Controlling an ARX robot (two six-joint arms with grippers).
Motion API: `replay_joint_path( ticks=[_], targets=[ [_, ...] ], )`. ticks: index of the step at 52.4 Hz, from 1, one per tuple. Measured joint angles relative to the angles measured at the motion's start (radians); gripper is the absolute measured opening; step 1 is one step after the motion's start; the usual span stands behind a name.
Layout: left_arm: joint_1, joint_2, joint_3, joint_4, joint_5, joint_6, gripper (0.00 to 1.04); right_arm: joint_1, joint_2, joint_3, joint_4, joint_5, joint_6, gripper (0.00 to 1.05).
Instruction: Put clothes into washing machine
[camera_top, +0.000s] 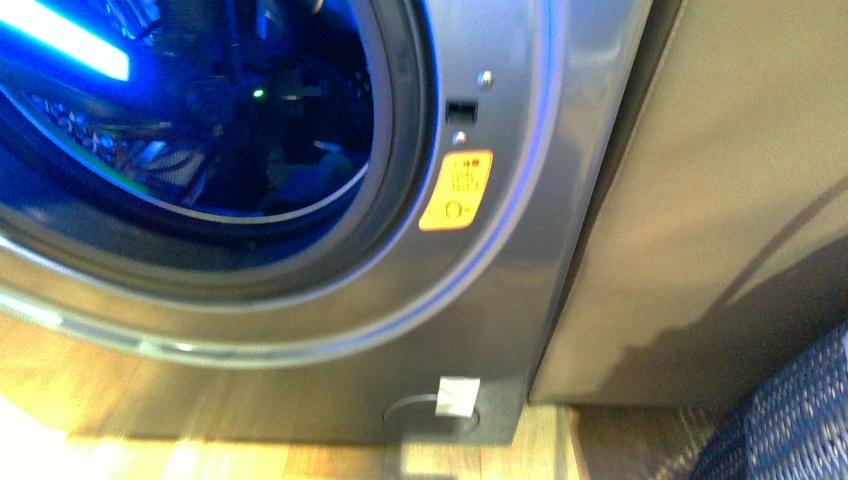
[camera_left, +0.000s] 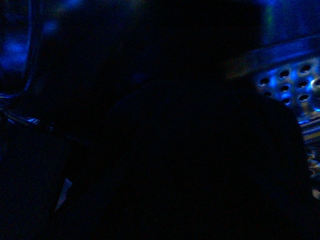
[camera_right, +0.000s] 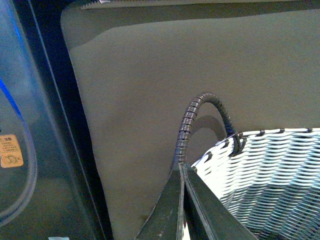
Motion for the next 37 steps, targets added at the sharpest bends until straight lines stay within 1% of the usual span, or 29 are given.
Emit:
replay_joint_path(
  ticks=[4,9,12,15,27,37],
  targets=[
    [0.000,-0.050,-0.084,0.039,0.008,-0.002,0.75,0.000,0.000,0.000,0.000,0.000,0.000,0.02],
    [0.000,-0.126,-0.239,0.121,0.026,0.001,0.94,0.000,0.000,0.000,0.000,0.000,0.000,0.02],
    [-0.001,-0.153,-0.303,0.151,0.027,0.004,1.00,0.000,0.000,0.000,0.000,0.000,0.000,0.02],
    [-0.002,-0.181,-0.372,0.181,0.027,0.003,0.98,0.000,0.000,0.000,0.000,0.000,0.000,0.02],
    [-0.001,-0.285,-0.579,0.270,0.047,0.004,0.98,0.000,0.000,0.000,0.000,0.000,0.000,0.02],
    [-0.001,-0.431,-0.727,0.333,0.076,0.005,0.98,0.000,0.000,0.000,0.000,0.000,0.000,0.02]
  ],
)
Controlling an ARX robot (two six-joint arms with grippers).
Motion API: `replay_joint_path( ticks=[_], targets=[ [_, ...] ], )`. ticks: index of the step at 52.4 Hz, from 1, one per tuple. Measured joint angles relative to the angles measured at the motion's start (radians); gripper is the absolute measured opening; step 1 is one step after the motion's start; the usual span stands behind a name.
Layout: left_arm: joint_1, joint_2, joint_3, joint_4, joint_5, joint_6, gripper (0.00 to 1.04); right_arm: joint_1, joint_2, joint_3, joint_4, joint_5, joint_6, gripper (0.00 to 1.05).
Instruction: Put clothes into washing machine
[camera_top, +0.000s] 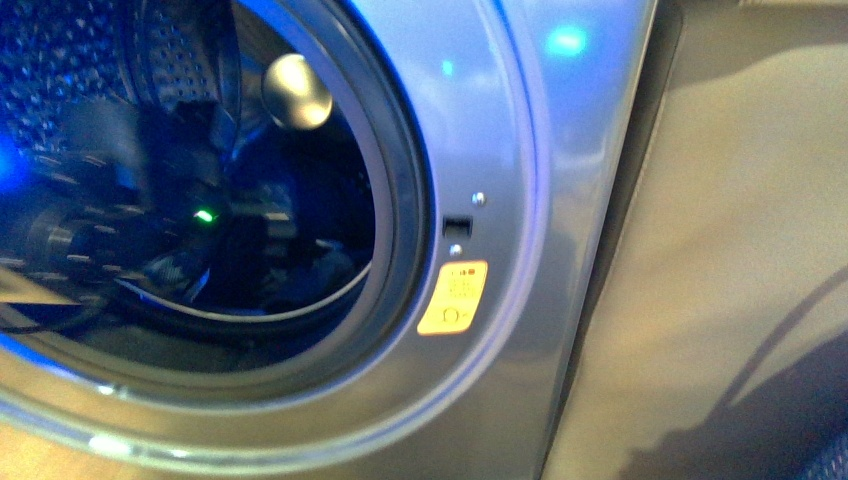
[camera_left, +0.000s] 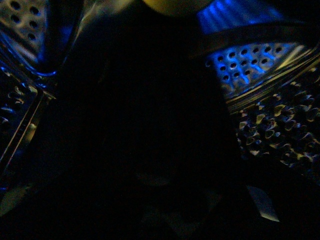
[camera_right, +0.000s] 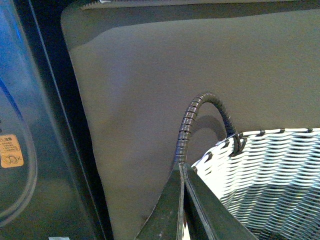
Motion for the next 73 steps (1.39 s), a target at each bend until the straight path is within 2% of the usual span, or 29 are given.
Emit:
replay_joint_path(
  ticks=[34,52,73],
  targets=[
    [0.035,-0.274,-0.385,0.090,0.103,-0.054,0.98,0.000,0.000,0.000,0.000,0.000,0.000,0.02],
    [0.017,-0.407,-0.547,0.122,0.142,-0.072,0.98,0.000,0.000,0.000,0.000,0.000,0.000,0.02],
    [-0.004,-0.697,-0.772,0.104,0.194,-0.092,0.98,0.000,0.000,0.000,0.000,0.000,0.000,0.02]
  ],
)
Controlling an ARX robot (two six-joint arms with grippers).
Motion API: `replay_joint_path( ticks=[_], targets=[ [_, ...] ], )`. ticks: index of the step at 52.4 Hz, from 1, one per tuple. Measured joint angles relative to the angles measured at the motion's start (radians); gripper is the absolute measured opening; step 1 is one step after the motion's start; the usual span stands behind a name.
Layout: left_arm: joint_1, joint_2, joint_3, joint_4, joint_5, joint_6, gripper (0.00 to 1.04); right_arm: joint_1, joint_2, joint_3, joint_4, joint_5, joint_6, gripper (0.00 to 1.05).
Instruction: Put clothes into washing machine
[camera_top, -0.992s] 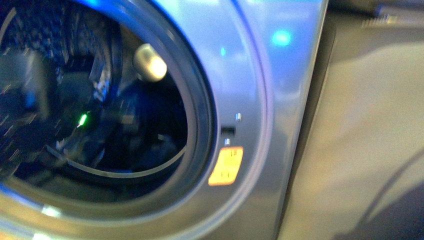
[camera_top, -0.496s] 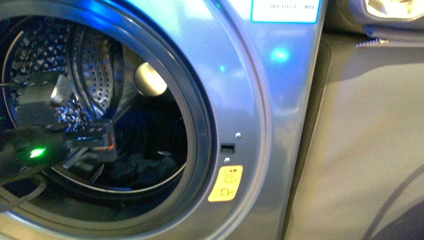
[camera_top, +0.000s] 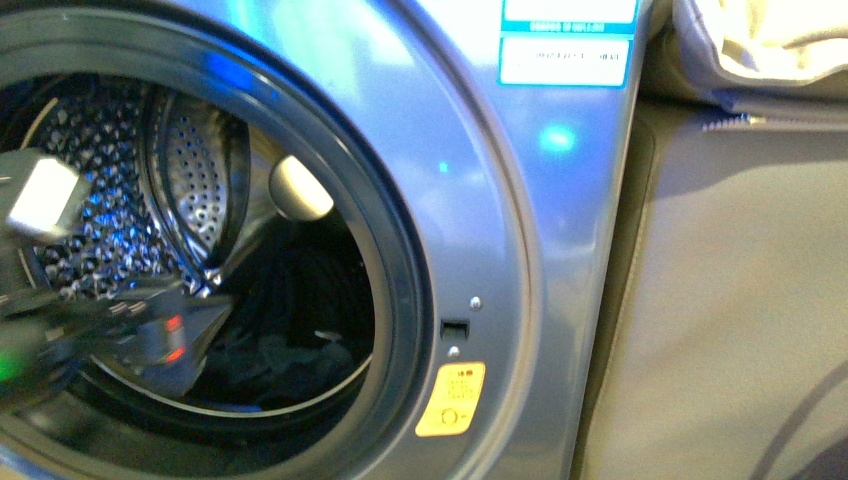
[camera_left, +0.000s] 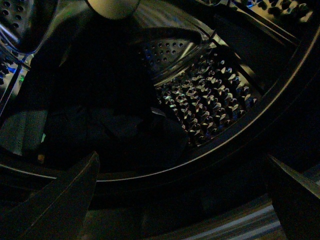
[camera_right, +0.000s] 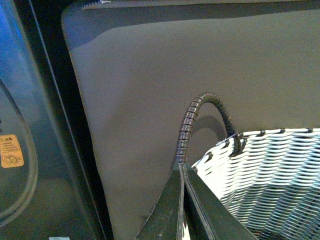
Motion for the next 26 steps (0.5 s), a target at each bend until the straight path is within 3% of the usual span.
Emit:
replay_joint_path(
  ticks=[21,26],
  targets=[
    [-0.017,-0.404,-0.098,-0.207,0.026,-0.021,0.98,0.000,0.000,0.000,0.000,0.000,-0.001,0.03],
    [-0.012,-0.496,-0.092,-0.278,0.042,-0.023,0.98,0.000,0.000,0.000,0.000,0.000,-0.001,0.19]
  ],
)
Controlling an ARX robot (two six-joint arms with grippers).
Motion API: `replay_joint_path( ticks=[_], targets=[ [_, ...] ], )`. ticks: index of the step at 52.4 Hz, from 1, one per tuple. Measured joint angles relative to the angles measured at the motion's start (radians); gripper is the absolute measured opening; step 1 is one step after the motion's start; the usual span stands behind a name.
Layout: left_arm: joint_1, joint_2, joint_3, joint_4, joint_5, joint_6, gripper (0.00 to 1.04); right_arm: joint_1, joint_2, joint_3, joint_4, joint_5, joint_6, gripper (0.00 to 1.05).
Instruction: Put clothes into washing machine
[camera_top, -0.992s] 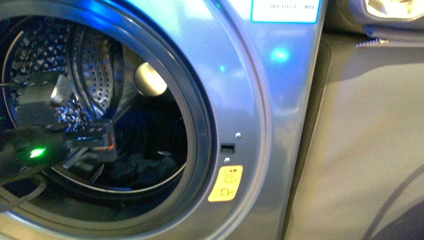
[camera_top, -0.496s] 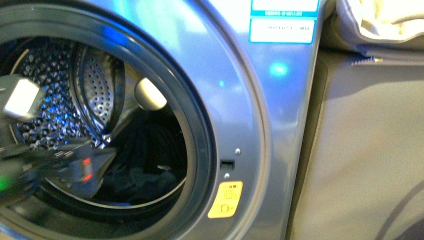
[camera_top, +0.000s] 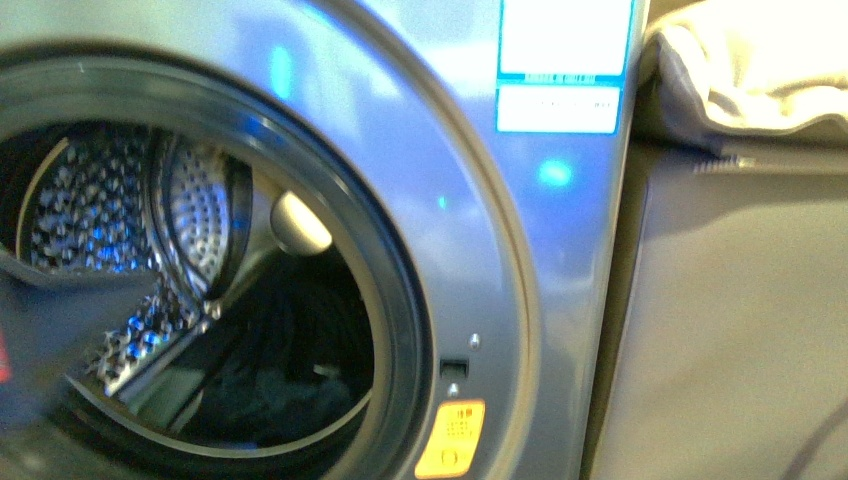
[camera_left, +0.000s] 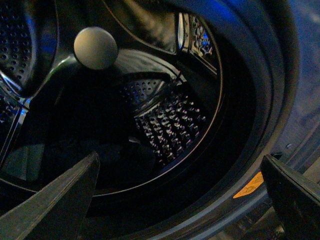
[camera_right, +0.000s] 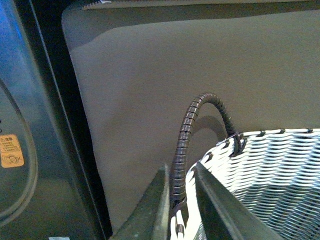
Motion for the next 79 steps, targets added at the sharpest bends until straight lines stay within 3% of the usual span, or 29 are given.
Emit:
replay_joint_path(
  ticks=[13,19,52,63,65,68,72,79],
  targets=[
    [0.022,-0.202,0.089,-0.152,0.042,-0.010,0.98,0.000,0.000,0.000,0.000,0.000,0.000,0.81],
    [0.034,-0.231,0.124,-0.175,0.056,-0.015,0.98,0.000,0.000,0.000,0.000,0.000,0.001,0.99],
    [-0.011,-0.420,0.284,-0.348,0.042,-0.010,0.98,0.000,0.000,0.000,0.000,0.000,0.000,0.97],
    [0.030,-0.492,0.281,-0.336,0.097,-0.035,0.98,0.000,0.000,0.000,0.000,0.000,0.000,0.97],
    [0.008,-0.500,0.300,-0.384,0.024,-0.012,0.95,0.000,0.000,0.000,0.000,0.000,0.000,0.97],
    [-0.067,-0.512,0.373,-0.666,-0.230,0.031,0.83,0.000,0.000,0.000,0.000,-0.001,0.000,0.97],
    [-0.022,-0.550,0.324,-0.844,-0.256,0.053,0.71,0.000,0.000,0.000,0.000,0.002,0.000,0.97],
    [0.050,-0.609,0.175,-0.853,-0.272,0.069,0.49,0.000,0.000,0.000,0.000,-0.002,0.000,0.97]
  ],
)
